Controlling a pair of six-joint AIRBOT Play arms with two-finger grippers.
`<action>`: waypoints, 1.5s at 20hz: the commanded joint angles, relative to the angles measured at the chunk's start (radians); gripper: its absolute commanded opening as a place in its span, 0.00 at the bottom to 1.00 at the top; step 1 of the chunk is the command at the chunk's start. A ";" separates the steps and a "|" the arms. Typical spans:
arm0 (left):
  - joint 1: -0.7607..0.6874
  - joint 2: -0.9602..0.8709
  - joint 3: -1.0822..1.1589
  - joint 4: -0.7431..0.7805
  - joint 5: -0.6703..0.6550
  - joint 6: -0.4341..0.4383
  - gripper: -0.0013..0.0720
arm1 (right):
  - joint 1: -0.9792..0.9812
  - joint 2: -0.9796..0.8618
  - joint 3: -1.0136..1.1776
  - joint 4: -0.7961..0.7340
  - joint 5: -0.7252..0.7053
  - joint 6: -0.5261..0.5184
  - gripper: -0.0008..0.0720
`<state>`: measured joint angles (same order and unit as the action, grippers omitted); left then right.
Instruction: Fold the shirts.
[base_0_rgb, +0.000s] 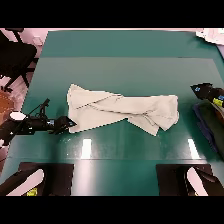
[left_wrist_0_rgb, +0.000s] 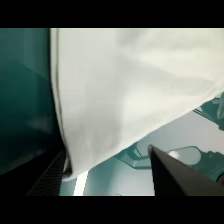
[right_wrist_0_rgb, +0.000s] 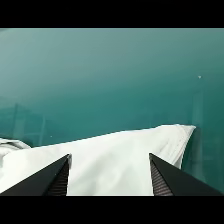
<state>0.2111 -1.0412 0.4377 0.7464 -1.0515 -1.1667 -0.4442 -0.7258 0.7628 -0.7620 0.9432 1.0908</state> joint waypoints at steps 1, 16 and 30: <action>-0.001 -0.018 -0.002 -0.034 -0.037 0.077 0.86 | 0.000 0.005 0.001 0.001 -0.005 -0.001 0.77; -0.001 -0.018 0.001 -0.247 -0.042 0.232 0.05 | 0.000 -0.126 0.000 -0.043 0.219 0.060 0.77; -0.001 -0.018 0.011 -0.254 -0.069 0.233 0.05 | 0.000 -0.100 -0.031 -0.298 0.472 0.419 0.76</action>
<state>0.2096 -1.0599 0.4477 0.4938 -1.1183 -0.9344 -0.4442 -0.9020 0.7525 -1.0119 1.4227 1.4456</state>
